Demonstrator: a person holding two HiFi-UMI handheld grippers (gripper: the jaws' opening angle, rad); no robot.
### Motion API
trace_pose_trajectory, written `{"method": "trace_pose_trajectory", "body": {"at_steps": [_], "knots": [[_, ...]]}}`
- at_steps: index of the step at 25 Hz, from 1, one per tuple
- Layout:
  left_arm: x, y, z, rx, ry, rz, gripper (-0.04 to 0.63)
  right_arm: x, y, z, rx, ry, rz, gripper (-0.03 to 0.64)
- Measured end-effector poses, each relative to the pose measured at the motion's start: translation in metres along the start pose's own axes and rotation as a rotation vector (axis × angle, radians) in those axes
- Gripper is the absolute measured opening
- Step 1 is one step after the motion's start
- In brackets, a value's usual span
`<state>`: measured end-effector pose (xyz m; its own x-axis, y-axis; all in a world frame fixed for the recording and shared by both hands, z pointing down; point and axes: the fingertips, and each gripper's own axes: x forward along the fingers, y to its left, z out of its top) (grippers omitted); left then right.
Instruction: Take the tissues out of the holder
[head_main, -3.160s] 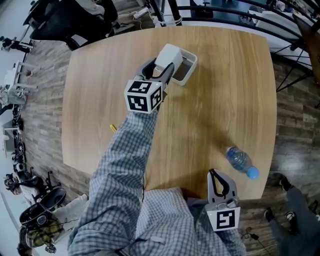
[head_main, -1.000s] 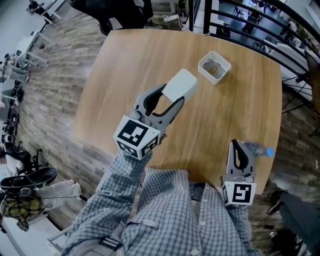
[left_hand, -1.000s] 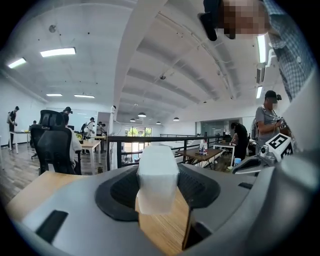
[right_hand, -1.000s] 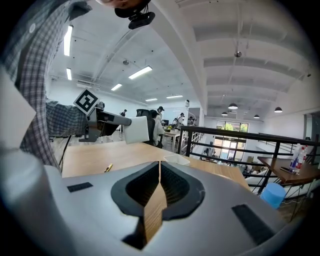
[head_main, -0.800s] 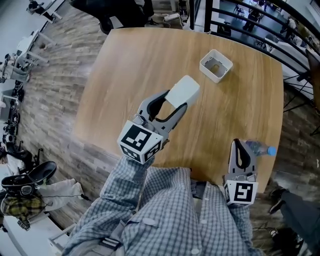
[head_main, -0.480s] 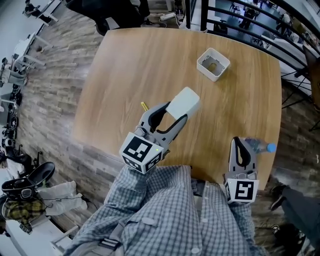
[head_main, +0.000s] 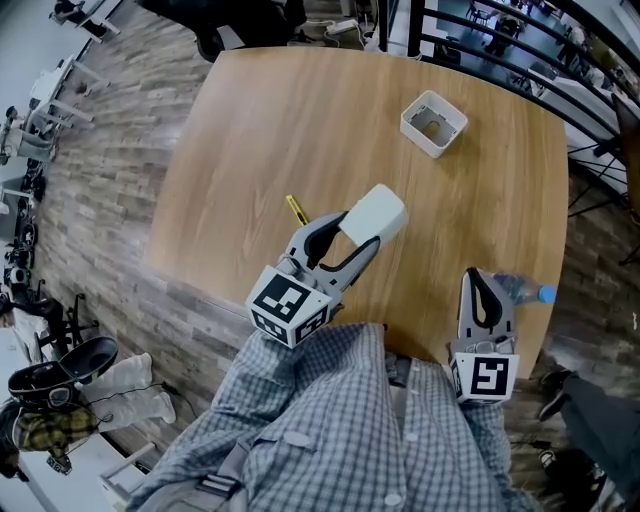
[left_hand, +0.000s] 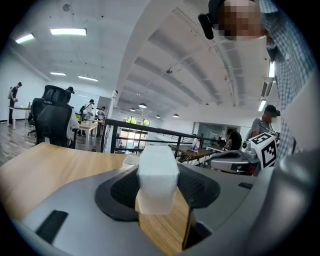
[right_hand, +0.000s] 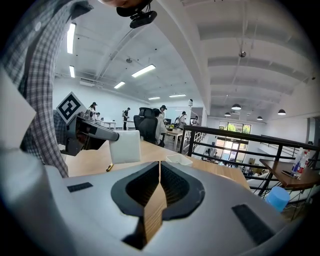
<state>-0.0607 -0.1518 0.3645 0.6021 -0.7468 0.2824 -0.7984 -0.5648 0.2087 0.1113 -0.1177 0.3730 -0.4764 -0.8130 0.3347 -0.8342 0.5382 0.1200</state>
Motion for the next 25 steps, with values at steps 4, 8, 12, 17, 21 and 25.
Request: {"method": "trace_pose_trajectory", "body": {"at_steps": [4, 8, 12, 17, 21, 25], "knots": [[0.002, -0.001, -0.001, -0.009, 0.005, -0.01, 0.239, 0.003, 0.001, 0.0, -0.007, 0.006, 0.006, 0.02], [0.002, -0.004, -0.003, -0.013, 0.01, -0.018, 0.239, 0.002, 0.002, -0.001, 0.005, 0.004, 0.002, 0.02], [0.001, -0.006, -0.004, -0.015, 0.01, -0.025, 0.239, 0.002, 0.003, 0.001, -0.011, 0.008, 0.01, 0.02], [0.004, -0.008, -0.006, -0.018, 0.012, -0.034, 0.239, 0.001, 0.001, -0.004, -0.008, 0.019, 0.006, 0.02], [0.005, -0.01, -0.005, -0.017, 0.009, -0.044, 0.239, 0.0, 0.004, -0.01, 0.008, 0.041, 0.002, 0.02], [0.004, -0.009, -0.002, -0.028, -0.001, -0.042, 0.239, 0.004, 0.009, 0.004, 0.025, -0.023, 0.011, 0.02]]}}
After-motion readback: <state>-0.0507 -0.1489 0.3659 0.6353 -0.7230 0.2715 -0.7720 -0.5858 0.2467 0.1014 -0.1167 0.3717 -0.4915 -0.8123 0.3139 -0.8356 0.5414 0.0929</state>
